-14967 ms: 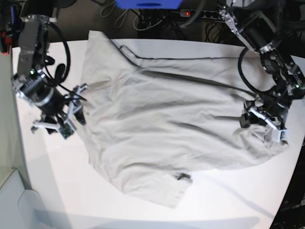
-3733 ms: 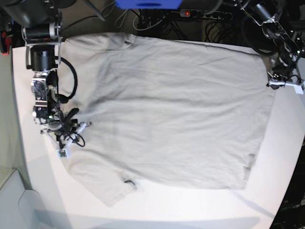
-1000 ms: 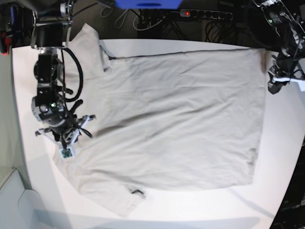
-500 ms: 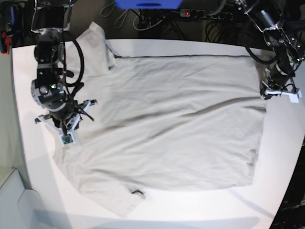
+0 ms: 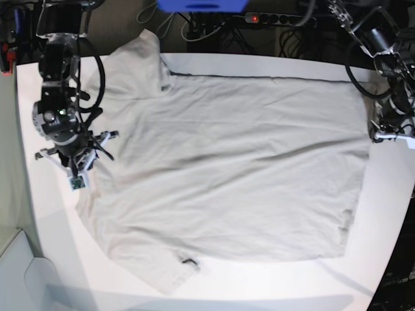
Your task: Layout the t-shirt on the table in an organized manner, then fold the t-shirt properly
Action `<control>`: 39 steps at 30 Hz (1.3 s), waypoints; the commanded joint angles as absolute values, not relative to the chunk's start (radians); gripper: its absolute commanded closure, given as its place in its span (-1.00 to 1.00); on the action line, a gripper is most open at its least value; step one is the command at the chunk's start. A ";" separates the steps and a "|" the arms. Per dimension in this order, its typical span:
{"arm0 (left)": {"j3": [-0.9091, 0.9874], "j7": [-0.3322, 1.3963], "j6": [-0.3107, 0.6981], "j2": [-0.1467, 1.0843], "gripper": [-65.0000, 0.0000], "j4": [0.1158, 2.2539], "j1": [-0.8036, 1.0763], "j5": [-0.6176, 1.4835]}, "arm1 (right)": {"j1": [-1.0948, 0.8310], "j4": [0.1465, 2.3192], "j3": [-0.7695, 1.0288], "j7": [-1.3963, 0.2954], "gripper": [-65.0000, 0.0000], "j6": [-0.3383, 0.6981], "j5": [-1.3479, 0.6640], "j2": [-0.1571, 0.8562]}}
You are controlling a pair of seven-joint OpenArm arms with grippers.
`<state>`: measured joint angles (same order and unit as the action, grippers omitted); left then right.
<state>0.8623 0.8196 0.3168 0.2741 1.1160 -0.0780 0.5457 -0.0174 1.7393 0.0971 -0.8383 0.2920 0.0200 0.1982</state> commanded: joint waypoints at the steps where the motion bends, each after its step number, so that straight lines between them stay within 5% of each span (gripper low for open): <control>1: 0.866 0.802 0.318 0.306 1.00 1.153 -0.093 0.564 | -0.005 1.758 0.101 -0.819 0.93 0.294 0.019 0.203; 10: 0.966 0.920 0.318 0.303 1.00 1.348 -0.012 0.757 | -0.036 1.785 0.131 -0.860 0.92 0.298 0.016 0.205; 16: 1.052 1.032 0.320 0.300 0.98 1.406 0.074 0.776 | -0.051 1.799 0.239 -0.911 0.89 0.506 0.016 0.165; 23: 1.119 1.112 0.421 0.298 0.97 1.500 0.185 0.776 | -0.125 1.883 0.366 -0.909 0.14 0.698 0.016 0.104; 27: 1.121 1.150 0.524 0.302 0.65 1.558 0.240 0.768 | -0.186 1.959 0.392 -0.909 -0.22 0.698 0.016 0.084; 33: 1.121 1.147 0.530 0.298 -0.26 1.641 0.308 0.766 | -0.265 1.983 0.398 -0.908 -0.24 0.698 0.016 0.081; 39: 1.116 1.133 0.538 0.300 -0.17 1.532 0.271 0.690 | -0.295 1.983 0.483 -0.906 -0.24 0.698 0.016 0.056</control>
<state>1.1149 1.1549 0.5335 0.2787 1.5116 0.2825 0.6605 -0.3019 1.9648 0.4820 -0.9279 0.6945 0.0296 0.0517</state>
